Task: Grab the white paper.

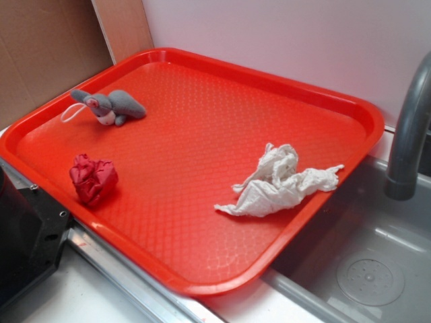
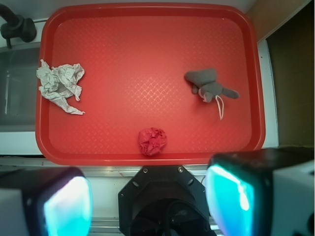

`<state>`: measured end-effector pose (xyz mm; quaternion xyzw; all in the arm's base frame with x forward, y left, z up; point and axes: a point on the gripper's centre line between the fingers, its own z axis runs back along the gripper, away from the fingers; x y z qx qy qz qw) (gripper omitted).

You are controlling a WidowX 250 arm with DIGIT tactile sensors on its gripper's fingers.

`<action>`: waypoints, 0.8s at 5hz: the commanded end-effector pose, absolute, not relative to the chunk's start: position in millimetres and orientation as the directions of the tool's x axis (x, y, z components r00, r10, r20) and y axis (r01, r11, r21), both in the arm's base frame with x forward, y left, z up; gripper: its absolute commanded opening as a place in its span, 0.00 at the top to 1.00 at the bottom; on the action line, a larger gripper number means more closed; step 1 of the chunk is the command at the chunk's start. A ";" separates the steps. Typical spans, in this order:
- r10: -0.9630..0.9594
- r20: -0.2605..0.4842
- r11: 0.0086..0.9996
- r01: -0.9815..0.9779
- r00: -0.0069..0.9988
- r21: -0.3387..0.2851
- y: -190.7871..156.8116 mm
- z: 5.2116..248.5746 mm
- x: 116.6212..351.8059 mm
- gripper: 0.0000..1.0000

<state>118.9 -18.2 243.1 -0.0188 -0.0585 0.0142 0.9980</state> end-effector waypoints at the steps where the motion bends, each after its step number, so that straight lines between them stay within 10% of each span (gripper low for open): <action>1: 0.031 0.116 0.999 -0.026 0.993 -0.039 -18.2 243.1 118.9 0.00; 3: -0.452 0.167 0.889 0.459 0.876 -0.004 -129.2 185.9 182.9 0.00; 4: -0.452 0.167 0.889 0.459 0.876 -0.004 -129.2 185.9 182.9 0.00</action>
